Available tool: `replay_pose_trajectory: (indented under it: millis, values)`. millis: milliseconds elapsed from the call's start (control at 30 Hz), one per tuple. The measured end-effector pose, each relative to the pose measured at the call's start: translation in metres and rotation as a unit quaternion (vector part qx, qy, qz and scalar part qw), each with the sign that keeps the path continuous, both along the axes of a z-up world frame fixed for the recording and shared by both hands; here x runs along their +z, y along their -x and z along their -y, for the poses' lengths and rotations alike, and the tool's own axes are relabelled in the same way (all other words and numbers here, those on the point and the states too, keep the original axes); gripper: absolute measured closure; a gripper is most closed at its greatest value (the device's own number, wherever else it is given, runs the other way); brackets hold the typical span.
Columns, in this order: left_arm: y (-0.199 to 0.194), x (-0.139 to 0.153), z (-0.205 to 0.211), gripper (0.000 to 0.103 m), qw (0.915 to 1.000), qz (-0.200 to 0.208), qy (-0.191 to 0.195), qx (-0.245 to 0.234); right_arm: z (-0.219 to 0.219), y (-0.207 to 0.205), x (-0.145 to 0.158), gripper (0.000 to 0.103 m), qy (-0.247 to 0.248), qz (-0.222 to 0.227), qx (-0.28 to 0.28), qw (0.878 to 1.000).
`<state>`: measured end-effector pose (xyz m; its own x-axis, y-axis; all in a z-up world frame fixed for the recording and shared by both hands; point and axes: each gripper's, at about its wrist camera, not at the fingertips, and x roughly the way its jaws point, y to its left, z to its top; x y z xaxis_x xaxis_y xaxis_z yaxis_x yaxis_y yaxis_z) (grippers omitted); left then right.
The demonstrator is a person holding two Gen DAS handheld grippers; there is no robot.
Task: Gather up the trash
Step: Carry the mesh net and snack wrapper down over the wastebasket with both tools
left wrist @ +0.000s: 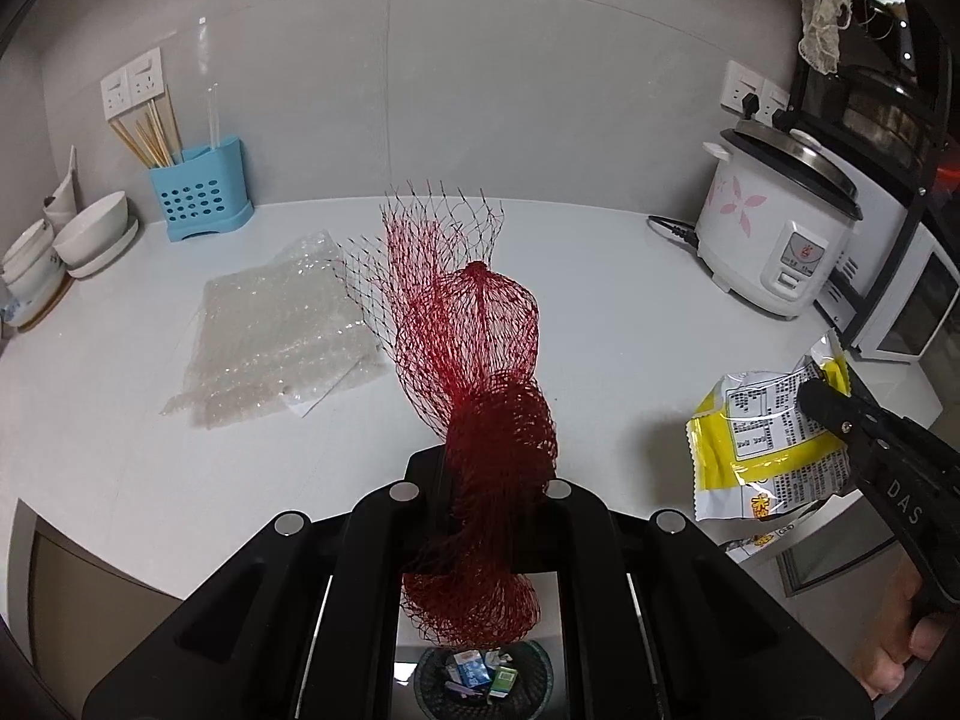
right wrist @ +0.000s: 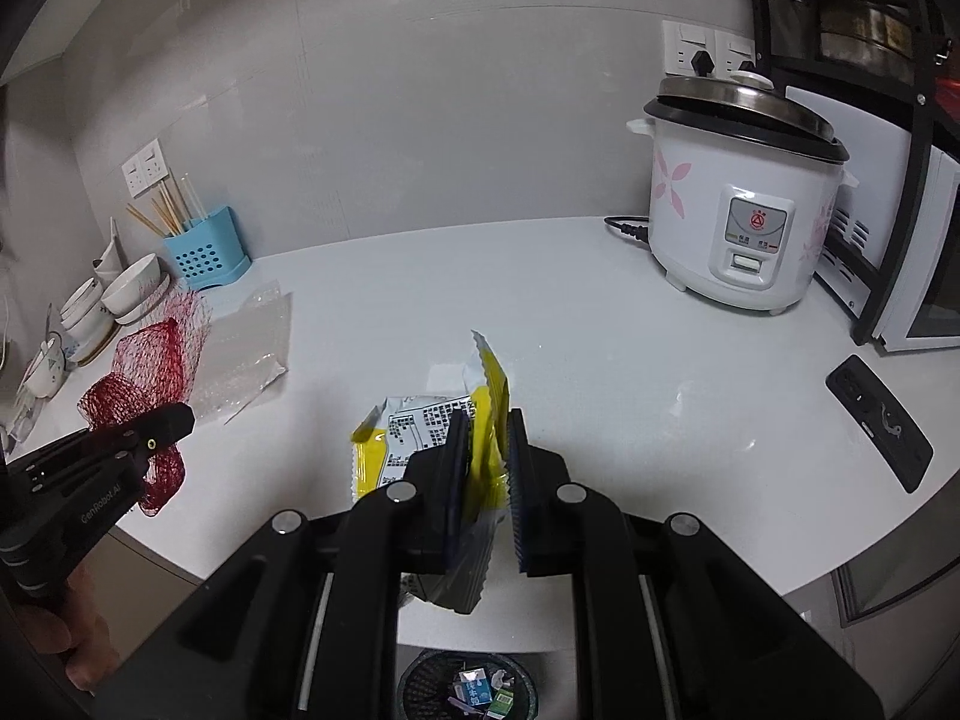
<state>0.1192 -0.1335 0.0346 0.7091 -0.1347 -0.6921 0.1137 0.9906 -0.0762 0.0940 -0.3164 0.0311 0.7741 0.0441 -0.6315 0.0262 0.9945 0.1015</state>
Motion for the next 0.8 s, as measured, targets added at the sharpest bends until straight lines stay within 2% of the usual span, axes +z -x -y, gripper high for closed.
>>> replay_pose_trajectory:
  millis: [367, 633, 800]
  values:
    - [0.083, -0.011, -0.015, 0.095, 0.9996, 0.004, 0.018, -0.022, -0.027, 0.072, -0.017, 0.091, 0.004, 0.026, 0.034, 0.999]
    - [0.14, -0.042, -0.027, 0.095, 0.9995, 0.009, 0.008, -0.03, -0.045, 0.127, -0.058, 0.091, 0.008, 0.03, 0.046, 0.998]
    - [0.181, -0.078, -0.031, 0.095, 0.9992, -0.002, 0.008, -0.039, -0.06, 0.16, -0.082, 0.091, 0.005, 0.03, 0.059, 0.998]
